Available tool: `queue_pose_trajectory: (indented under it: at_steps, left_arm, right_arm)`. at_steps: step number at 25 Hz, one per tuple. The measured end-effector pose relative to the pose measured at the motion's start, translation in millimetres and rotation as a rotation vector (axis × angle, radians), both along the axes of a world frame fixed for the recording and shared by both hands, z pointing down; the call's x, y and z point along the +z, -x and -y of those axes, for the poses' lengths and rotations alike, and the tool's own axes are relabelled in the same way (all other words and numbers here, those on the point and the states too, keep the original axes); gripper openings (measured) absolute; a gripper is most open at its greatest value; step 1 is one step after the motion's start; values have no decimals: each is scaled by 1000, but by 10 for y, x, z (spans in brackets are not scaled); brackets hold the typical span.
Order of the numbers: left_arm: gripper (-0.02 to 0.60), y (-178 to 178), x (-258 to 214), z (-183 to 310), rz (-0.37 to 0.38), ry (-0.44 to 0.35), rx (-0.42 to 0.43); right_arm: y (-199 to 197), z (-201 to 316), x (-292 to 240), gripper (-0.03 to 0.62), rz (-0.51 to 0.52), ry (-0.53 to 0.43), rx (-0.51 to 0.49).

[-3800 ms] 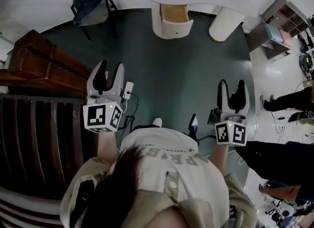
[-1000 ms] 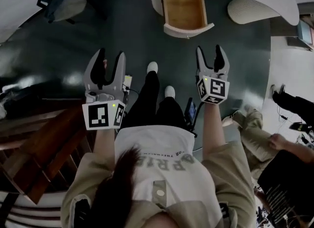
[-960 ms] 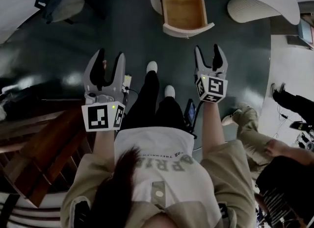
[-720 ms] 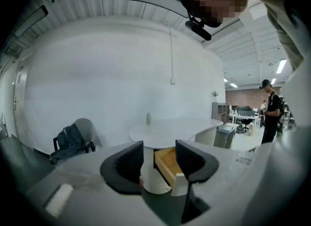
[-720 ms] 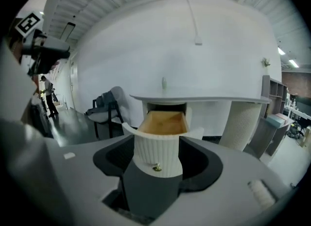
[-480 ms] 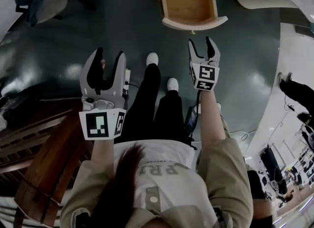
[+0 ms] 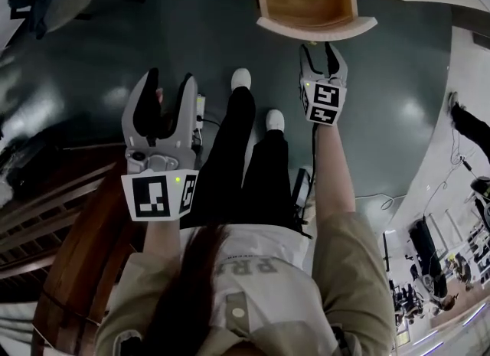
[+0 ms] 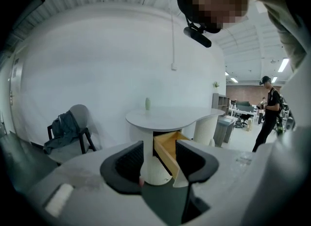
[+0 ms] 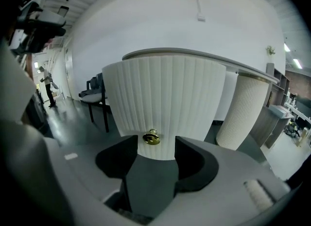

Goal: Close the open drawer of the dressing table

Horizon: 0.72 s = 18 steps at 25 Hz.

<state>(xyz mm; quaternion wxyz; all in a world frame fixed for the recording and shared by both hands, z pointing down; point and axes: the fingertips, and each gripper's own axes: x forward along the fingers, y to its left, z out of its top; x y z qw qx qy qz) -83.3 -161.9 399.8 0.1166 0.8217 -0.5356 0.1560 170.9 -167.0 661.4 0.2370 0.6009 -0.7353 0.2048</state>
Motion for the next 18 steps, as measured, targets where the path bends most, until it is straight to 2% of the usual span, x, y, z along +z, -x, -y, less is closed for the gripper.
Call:
queue_pose_trajectory:
  at_steps: [5,12,18]
  left_arm:
    - [219,19,83,40,10,5,-9]
    - [218,93,86,95,15,-3,-33]
    - [219,174,69,135,22,1,-55]
  right_arm:
    - [19,16,77,207,3,1,-4]
    - [77,46,58,110,5,3,-9]
    - [83,59,44,109,17,18,-11]
